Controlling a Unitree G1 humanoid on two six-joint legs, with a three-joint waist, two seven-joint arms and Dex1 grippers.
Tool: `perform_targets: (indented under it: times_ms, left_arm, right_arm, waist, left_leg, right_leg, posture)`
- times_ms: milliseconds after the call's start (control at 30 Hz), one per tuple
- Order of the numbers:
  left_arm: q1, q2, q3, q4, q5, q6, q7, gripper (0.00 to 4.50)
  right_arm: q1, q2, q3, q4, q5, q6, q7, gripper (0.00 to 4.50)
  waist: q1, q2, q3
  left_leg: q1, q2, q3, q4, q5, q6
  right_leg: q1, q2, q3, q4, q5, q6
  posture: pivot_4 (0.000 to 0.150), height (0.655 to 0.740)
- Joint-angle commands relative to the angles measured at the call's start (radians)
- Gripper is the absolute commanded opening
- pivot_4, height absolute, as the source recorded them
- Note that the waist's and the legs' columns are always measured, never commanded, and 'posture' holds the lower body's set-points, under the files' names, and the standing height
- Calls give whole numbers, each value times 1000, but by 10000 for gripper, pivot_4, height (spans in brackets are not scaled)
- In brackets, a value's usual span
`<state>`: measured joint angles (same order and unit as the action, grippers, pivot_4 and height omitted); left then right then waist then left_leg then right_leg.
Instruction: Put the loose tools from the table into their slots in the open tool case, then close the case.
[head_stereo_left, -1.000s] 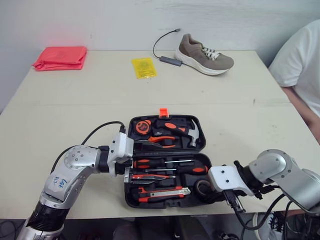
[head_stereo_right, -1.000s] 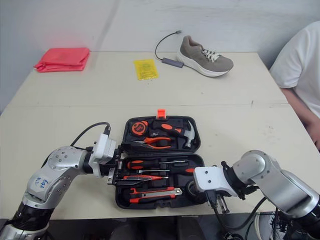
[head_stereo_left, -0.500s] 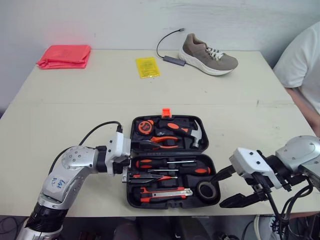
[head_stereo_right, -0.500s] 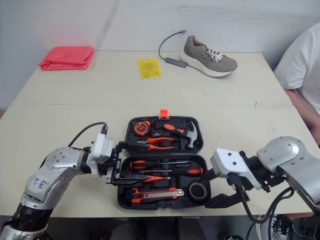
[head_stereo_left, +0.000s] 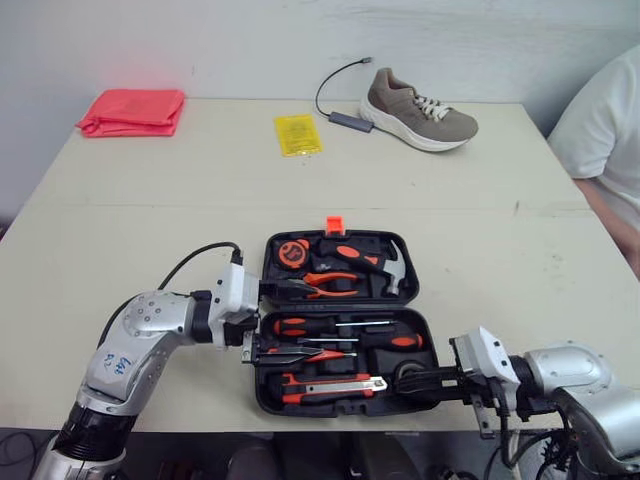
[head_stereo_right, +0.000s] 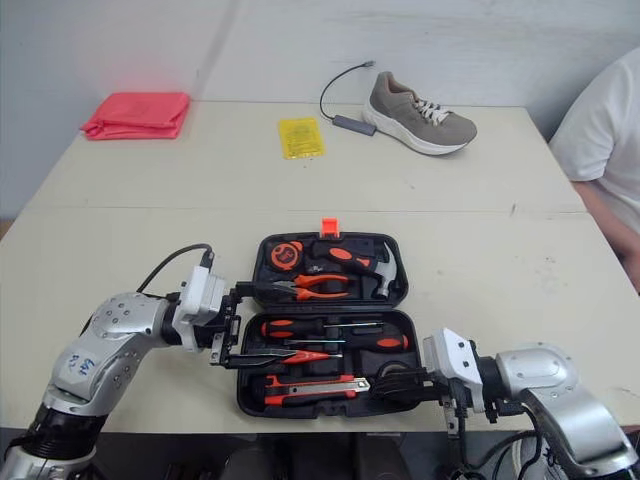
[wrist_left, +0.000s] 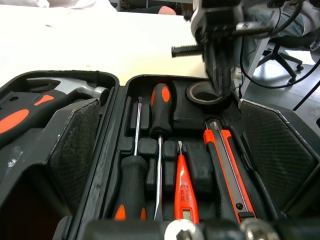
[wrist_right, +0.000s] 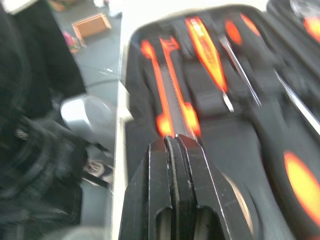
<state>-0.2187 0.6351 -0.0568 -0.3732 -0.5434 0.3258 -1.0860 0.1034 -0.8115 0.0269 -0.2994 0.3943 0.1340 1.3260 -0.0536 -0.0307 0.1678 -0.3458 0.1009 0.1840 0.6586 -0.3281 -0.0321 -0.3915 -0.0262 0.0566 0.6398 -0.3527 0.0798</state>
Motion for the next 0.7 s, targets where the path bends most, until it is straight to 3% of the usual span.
perform_targets:
  times_ms: [33, 300, 500, 600, 700]
  left_arm:
    - [-11, 7, 6, 1, -5, -10, -17, 45000]
    - [0, 16, 31, 9, 1, -16, -2, 45000]
    - [42, 20, 111, 39, 10, -51, 41, 45000]
    - [73, 34, 170, 83, 32, -67, 77, 36660]
    - [82, 59, 203, 150, 81, -94, 100, 23059]
  right_arm:
    - [-2, -7, 38, 131, -94, -101, 5, 531]
    - [-15, -7, 85, 156, -108, -146, -19, 531]
    - [28, -13, -87, -64, 160, 133, -142, 531]
    - [51, -41, -213, -124, 248, 227, -190, 0]
    - [38, -60, -317, -106, 280, 280, -234, 0]
  waist:
    - [0, 0, 0]
    - [0, -7, -4]
    - [0, -3, -2]
    - [0, -2, -1]
    - [1, -2, -1]
  left_leg:
    - [0, 0, 0, 0, 0, 0]
    - [12, 1, -4, -2, -1, 0]
    - [11, 4, -6, -5, -1, -1]
    - [11, 4, -5, -7, -1, 0]
    - [11, 3, -6, -8, -1, 0]
  right_leg:
    - [0, 0, 0, 0, 0, 0]
    - [16, -1, -2, -7, 0, -1]
    - [15, -4, -3, -8, 0, -1]
    - [15, -4, -3, -9, 0, -1]
    - [15, -4, -3, -10, 0, -1]
  posture:
    - [1500, 7400]
    - [1500, 7400]
    - [1500, 7400]
    - [1500, 7400]
    - [1500, 7400]
